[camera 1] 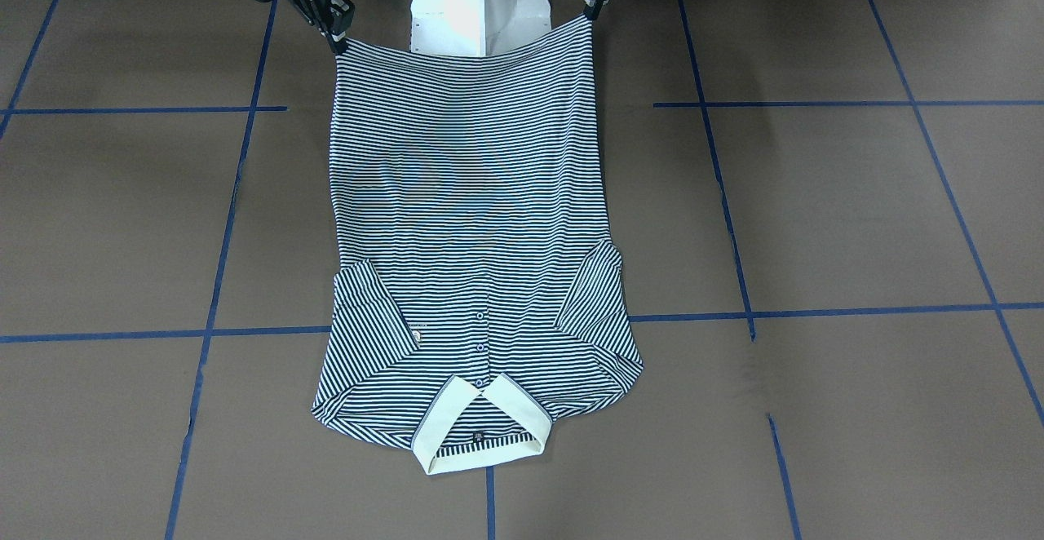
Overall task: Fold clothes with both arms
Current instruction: 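Lift the hem with both grippers and fold it toward the collar, then lay the hem down near the collar and open both grippers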
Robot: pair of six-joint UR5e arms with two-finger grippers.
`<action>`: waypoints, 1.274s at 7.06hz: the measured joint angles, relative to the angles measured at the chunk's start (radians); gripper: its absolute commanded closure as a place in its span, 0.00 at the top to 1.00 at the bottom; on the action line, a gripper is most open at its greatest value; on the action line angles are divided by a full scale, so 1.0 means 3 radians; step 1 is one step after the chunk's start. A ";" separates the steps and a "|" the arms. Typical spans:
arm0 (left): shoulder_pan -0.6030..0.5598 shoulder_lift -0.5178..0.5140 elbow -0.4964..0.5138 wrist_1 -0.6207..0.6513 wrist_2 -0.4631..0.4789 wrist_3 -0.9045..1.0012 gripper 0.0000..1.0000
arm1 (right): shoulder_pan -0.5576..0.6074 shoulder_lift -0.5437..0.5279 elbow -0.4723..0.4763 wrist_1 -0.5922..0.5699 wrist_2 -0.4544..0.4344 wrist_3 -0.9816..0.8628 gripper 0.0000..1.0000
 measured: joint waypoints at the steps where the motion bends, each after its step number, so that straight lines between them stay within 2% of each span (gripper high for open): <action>1: -0.0332 -0.0130 0.0134 -0.0004 -0.0011 0.0268 0.00 | 0.0235 0.0100 -0.0038 -0.0006 0.0046 -0.0156 0.00; 2: -0.0683 -0.0334 0.0406 -0.0011 -0.0019 0.0533 0.00 | 0.0542 0.0248 -0.0166 -0.0008 0.0180 -0.0384 0.00; 3: -0.1008 -0.0577 0.0741 -0.0025 -0.0023 0.0762 0.00 | 0.0932 0.0479 -0.0449 -0.0009 0.0401 -0.0644 0.00; 5: -0.1484 -0.0906 0.1391 -0.0321 -0.0024 0.1105 0.00 | 0.1578 0.1071 -0.1300 0.0009 0.0685 -0.1169 0.00; 7: -0.1761 -0.1091 0.2083 -0.0863 -0.0015 0.1289 0.00 | 0.1858 0.1696 -0.2220 0.0030 0.0717 -0.1390 0.00; 9: -0.1899 -0.1299 0.2648 -0.1210 -0.0005 0.1328 0.00 | 0.2009 0.2093 -0.2982 0.0280 0.0710 -0.1527 0.00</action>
